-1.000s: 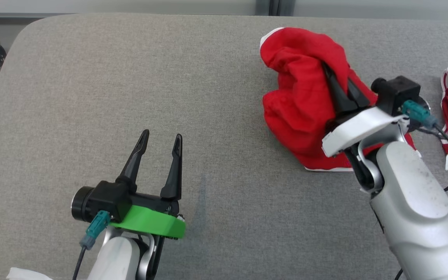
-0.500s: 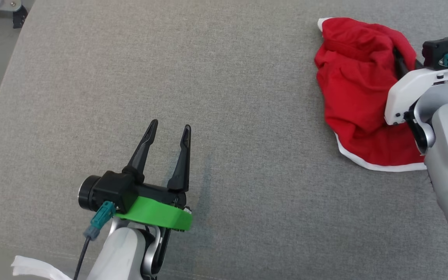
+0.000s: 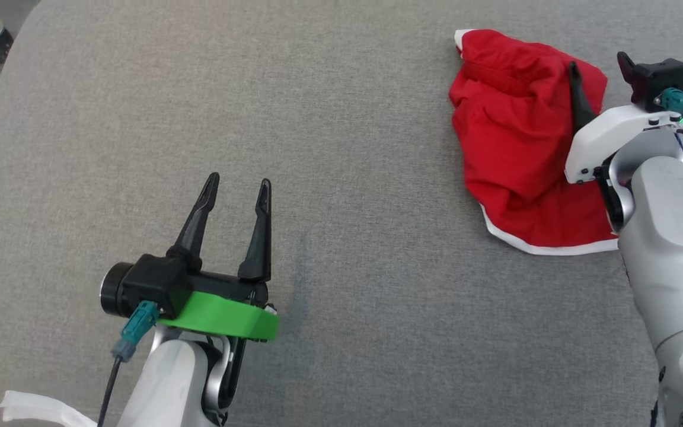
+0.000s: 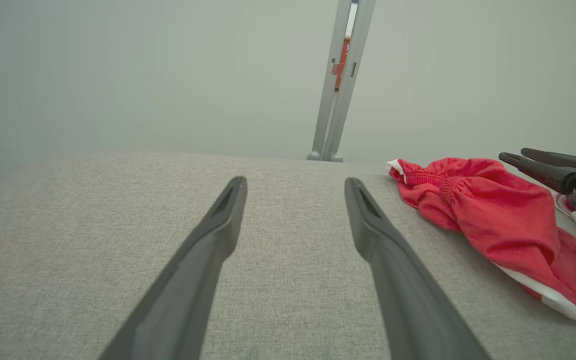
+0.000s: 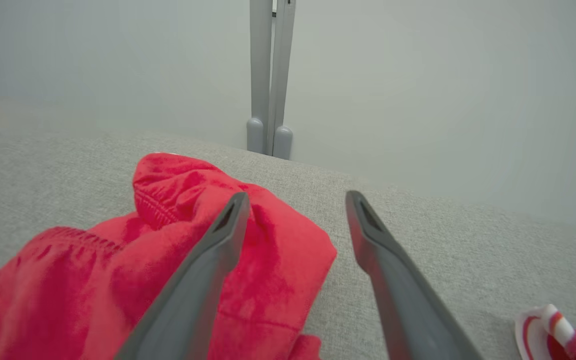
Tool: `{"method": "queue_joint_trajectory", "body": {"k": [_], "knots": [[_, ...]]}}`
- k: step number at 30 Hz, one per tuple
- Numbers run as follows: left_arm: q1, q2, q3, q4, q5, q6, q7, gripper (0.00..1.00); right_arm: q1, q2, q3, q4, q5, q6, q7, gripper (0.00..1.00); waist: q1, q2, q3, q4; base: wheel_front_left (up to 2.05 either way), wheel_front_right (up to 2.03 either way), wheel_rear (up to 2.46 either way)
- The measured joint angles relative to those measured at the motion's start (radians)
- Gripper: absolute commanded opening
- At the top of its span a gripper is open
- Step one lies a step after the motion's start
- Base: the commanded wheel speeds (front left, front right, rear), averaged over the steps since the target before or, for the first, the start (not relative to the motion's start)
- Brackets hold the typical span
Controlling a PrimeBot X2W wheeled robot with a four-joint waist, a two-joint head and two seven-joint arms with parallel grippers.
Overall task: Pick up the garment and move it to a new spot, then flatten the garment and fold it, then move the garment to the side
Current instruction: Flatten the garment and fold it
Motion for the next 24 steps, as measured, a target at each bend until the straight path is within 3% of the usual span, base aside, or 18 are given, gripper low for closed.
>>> {"method": "queue_joint_trajectory", "body": {"k": [8, 17, 24], "knots": [[0.012, -0.001, 0.051, -0.021, 0.022, -0.009, 0.0, 1.0, 0.122, 0.062, 0.049, -0.197, 0.078, 0.0, -0.039, 1.0, 0.0, 0.0, -0.053, -0.06, 0.0, 0.0, 0.0], [0.043, -0.001, 0.104, -0.047, 0.033, -0.018, 0.0, 1.0, 0.444, 0.085, 0.123, -0.604, 0.169, 0.0, -0.043, 1.0, 0.0, 0.0, -0.094, -0.116, 0.0, 0.0, 0.0], [0.065, 0.0, 0.109, -0.044, 0.034, -0.026, 0.0, 1.0, 0.617, 0.114, 0.128, -0.742, 0.173, 0.0, -0.043, 1.0, 0.0, 0.0, -0.108, -0.142, 0.0, 0.0, 0.0]]}}
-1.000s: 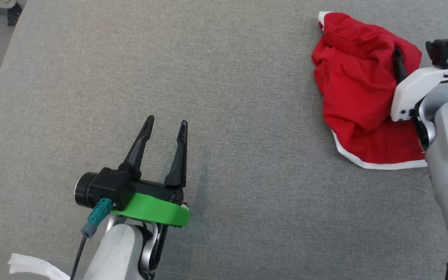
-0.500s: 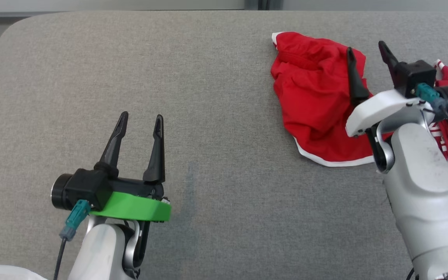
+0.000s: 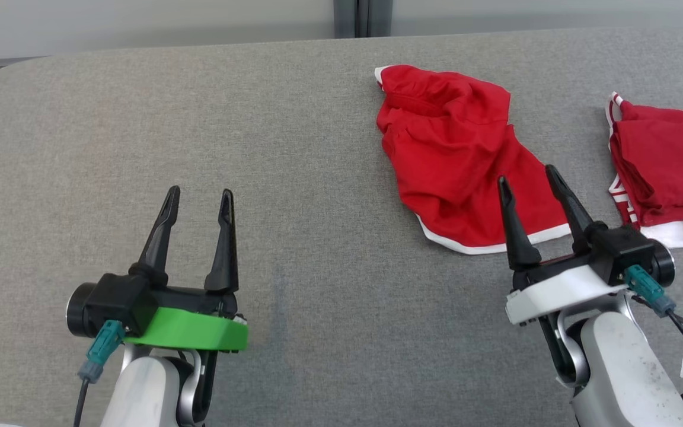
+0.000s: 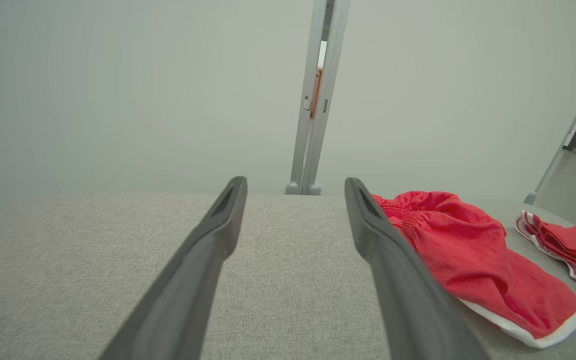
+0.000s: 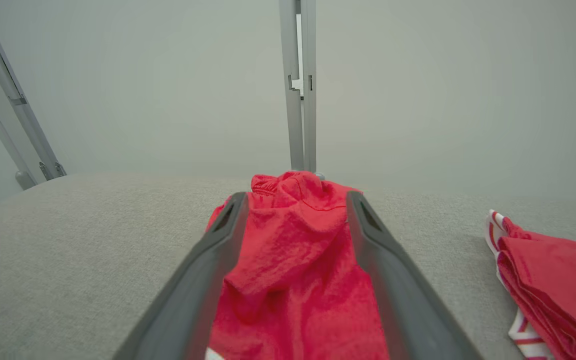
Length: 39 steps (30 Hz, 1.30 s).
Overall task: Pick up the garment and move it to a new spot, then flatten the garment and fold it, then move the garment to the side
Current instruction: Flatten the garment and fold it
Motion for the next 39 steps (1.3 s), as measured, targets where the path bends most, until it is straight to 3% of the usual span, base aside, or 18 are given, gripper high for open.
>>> {"method": "queue_joint_trajectory", "body": {"k": [9, 17, 26, 35, 36, 37, 39], "knots": [[0.004, 0.0, -0.022, 0.01, 0.002, -0.009, 0.0, 1.0, 0.007, 0.009, 0.003, 0.0, -0.04, 0.0, 0.0, 1.0, 0.0, 0.0, 0.017, 0.012, 0.0, 0.0, 0.0], [-0.011, 0.0, -0.057, 0.021, -0.016, -0.007, 0.0, 1.0, -0.107, -0.006, 0.089, 0.082, -0.11, 0.0, 0.038, 1.0, 0.0, 0.0, 0.052, 0.053, 0.0, 0.0, 0.0], [-0.031, 0.0, -0.112, 0.026, -0.056, 0.009, 0.0, 1.0, -0.301, -0.023, 0.094, 0.294, -0.171, 0.0, 0.156, 1.0, 0.0, 0.0, 0.088, 0.134, 0.0, 0.0, 0.0], [-0.032, 0.0, -0.137, 0.027, -0.082, 0.026, 0.0, 1.0, -0.396, -0.041, 0.043, 0.499, -0.206, 0.0, 0.2, 1.0, 0.0, 0.0, 0.106, 0.208, 0.0, 0.0, 0.0], [-0.031, 0.0, -0.138, 0.028, -0.084, 0.026, 0.0, 1.0, -0.4, -0.039, 0.042, 0.514, -0.205, 0.0, 0.198, 0.43, 0.0, 0.0, 0.107, 0.213, 0.0, 0.0, 0.0], [-0.031, 0.0, -0.14, 0.028, -0.085, 0.026, 0.0, 1.0, -0.402, -0.037, 0.042, 0.527, -0.205, 0.0, 0.188, 0.0, 0.0, 0.0, 0.108, 0.217, 0.0, 0.0, 0.0], [-0.03, 0.0, -0.142, 0.03, -0.085, 0.027, 0.0, 1.0, -0.411, -0.031, 0.044, 0.546, -0.199, 0.0, 0.143, 0.0, 0.0, 0.0, 0.108, 0.22, 0.0, 0.0, 0.0]]}}
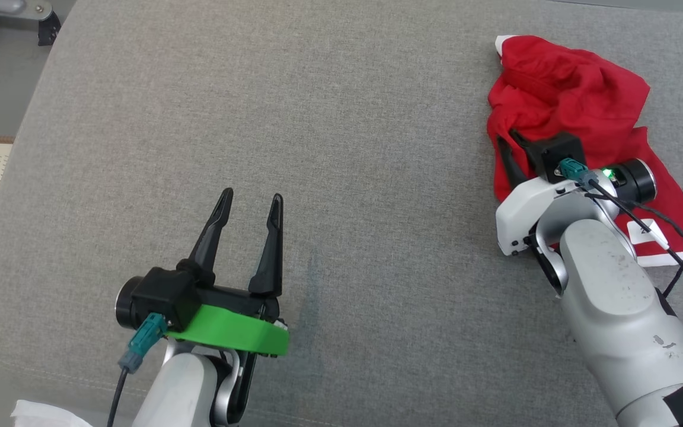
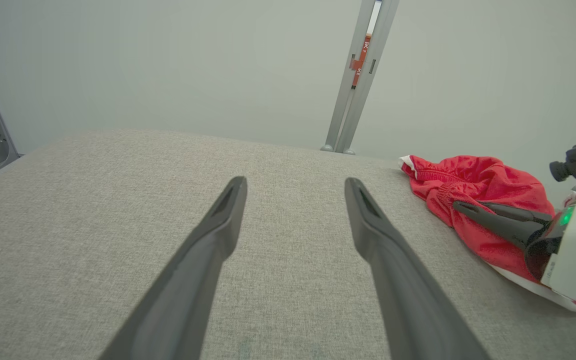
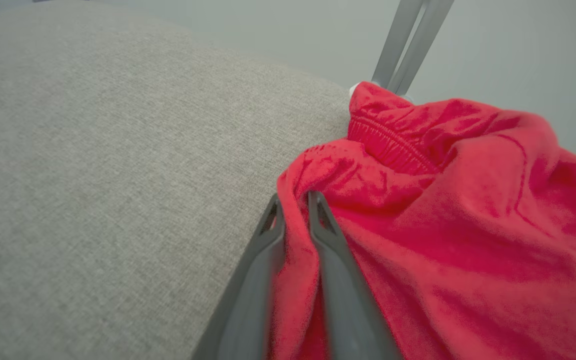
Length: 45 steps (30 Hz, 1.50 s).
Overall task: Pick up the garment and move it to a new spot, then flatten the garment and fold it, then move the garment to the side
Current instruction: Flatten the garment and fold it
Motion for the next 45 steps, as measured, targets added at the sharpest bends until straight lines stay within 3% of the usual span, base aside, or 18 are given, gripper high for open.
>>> {"method": "queue_joint_trajectory", "body": {"k": [6, 12, 13, 18, 23, 30, 35, 36, 37, 45], "knots": [[0.001, 0.0, 0.003, 0.012, 0.006, 0.001, 0.0, 1.0, -0.006, 0.033, 0.108, -0.009, 0.12, 0.0, -0.095, 0.0, 0.0, 0.0, -0.014, -0.017, 0.0, 0.0, 0.0], [0.002, 0.0, 0.016, 0.021, 0.025, -0.005, 0.0, 1.0, 0.006, 0.037, 0.424, -0.172, 0.396, 0.0, -0.127, 0.0, 0.0, 0.0, -0.038, -0.045, 0.0, 0.0, 0.0], [0.002, 0.0, 0.017, 0.023, 0.03, -0.006, 0.0, 1.0, 0.013, 0.004, 0.547, -0.26, 0.516, 0.0, -0.129, 0.0, 0.0, 0.0, -0.047, -0.052, 0.0, 0.0, 0.0], [0.003, 0.0, 0.007, 0.023, 0.031, -0.011, 0.0, 1.0, -0.003, -0.121, 0.688, -0.368, 0.747, 0.0, -0.105, 0.0, 0.0, 0.0, -0.055, -0.055, 0.0, 0.0, 0.0], [0.002, 0.0, -0.004, 0.022, 0.025, -0.01, 0.0, 1.0, -0.062, -0.213, 0.743, -0.317, 0.846, 0.0, -0.078, 0.0, 0.0, 0.0, -0.037, -0.032, 0.0, 0.0, 0.0], [-0.006, 0.0, -0.017, 0.023, 0.009, -0.005, 0.0, 1.0, -0.15, -0.243, 0.825, -0.173, 0.911, 0.0, -0.063, 0.0, 0.0, 0.0, 0.001, 0.013, 0.0, 0.0, 0.0], [-0.017, 0.0, -0.018, 0.023, 0.004, 0.0, 0.0, 1.0, -0.203, -0.255, 0.881, -0.049, 0.888, 0.0, -0.078, 0.0, 0.0, 0.0, 0.023, 0.033, 0.0, 0.0, 0.0], [-0.017, 0.0, -0.016, 0.023, 0.004, 0.001, 0.0, 1.0, -0.214, -0.254, 0.883, -0.027, 0.883, 0.0, -0.089, 0.36, 0.0, 0.0, 0.027, 0.034, 0.0, 0.0, 0.0], [-0.019, 0.0, -0.014, 0.023, 0.004, 0.002, 0.0, 1.0, -0.222, -0.249, 0.88, -0.005, 0.884, 0.0, -0.099, 1.0, 0.0, 0.0, 0.029, 0.033, 0.0, 0.0, 0.0], [-0.027, 0.0, 0.022, 0.028, 0.022, 0.007, 0.0, 1.0, -0.258, -0.211, 0.902, 0.061, 0.819, 0.0, -0.138, 1.0, 0.0, 0.0, 0.022, -0.016, 0.0, 0.0, 0.0]]}}
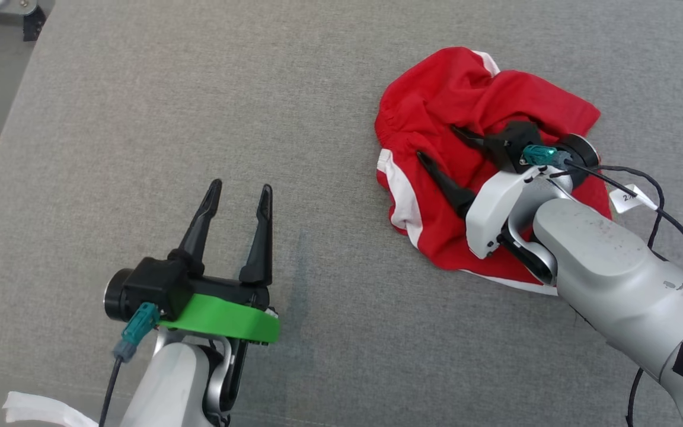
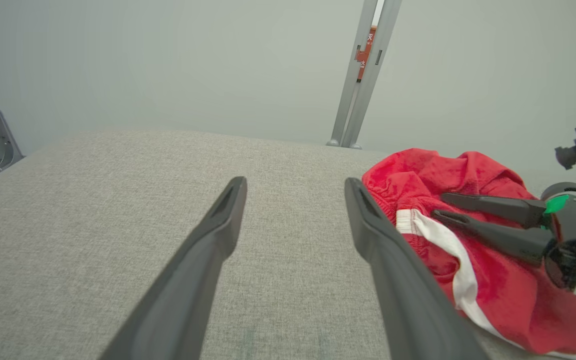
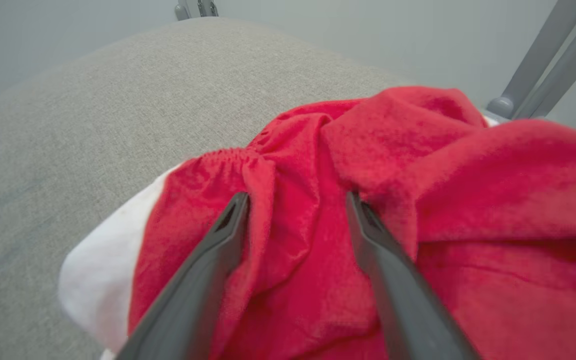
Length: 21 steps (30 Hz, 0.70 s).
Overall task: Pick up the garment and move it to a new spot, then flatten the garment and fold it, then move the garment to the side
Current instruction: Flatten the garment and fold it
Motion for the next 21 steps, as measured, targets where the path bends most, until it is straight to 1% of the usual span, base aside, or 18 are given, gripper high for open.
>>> {"method": "queue_joint_trajectory", "body": {"k": [3, 7, 10, 15, 17, 19, 21], "knots": [[-0.004, 0.0, 0.029, 0.003, 0.013, -0.004, 0.0, 1.0, 0.002, 0.007, -0.043, -0.026, -0.01, 0.0, -0.003, 1.0, 0.0, 0.0, -0.008, -0.029, 0.0, 0.0, 0.0], [-0.005, 0.0, 0.075, 0.004, 0.029, -0.009, 0.0, 1.0, 0.038, -0.01, -0.161, -0.14, -0.064, 0.0, -0.005, 1.0, 0.0, 0.0, -0.021, -0.074, 0.0, 0.0, 0.0], [-0.004, 0.0, 0.105, 0.006, 0.04, -0.018, 0.0, 1.0, 0.13, -0.037, -0.292, -0.238, -0.107, 0.0, -0.005, 1.0, 0.0, 0.0, -0.032, -0.109, 0.0, 0.0, 0.0], [0.006, 0.0, 0.155, 0.003, 0.054, -0.032, 0.0, 1.0, 0.315, -0.048, -0.513, -0.403, -0.224, 0.0, -0.005, 1.0, 0.0, 0.0, -0.053, -0.157, 0.0, 0.0, 0.0], [0.012, 0.0, 0.17, 0.003, 0.054, -0.035, 0.0, 1.0, 0.405, -0.032, -0.605, -0.466, -0.256, 0.0, -0.005, 1.0, 0.0, 0.0, -0.061, -0.173, 0.0, 0.0, 0.0], [0.018, 0.0, 0.184, 0.001, 0.053, -0.042, 0.0, 1.0, 0.503, 0.005, -0.699, -0.536, -0.302, 0.0, -0.005, 1.0, 0.0, 0.0, -0.07, -0.19, 0.0, 0.0, 0.0], [0.022, 0.0, 0.196, -0.001, 0.045, -0.044, 0.0, 1.0, 0.587, 0.042, -0.761, -0.588, -0.341, 0.0, -0.005, 1.0, 0.0, 0.0, -0.077, -0.204, 0.0, 0.0, 0.0]]}}
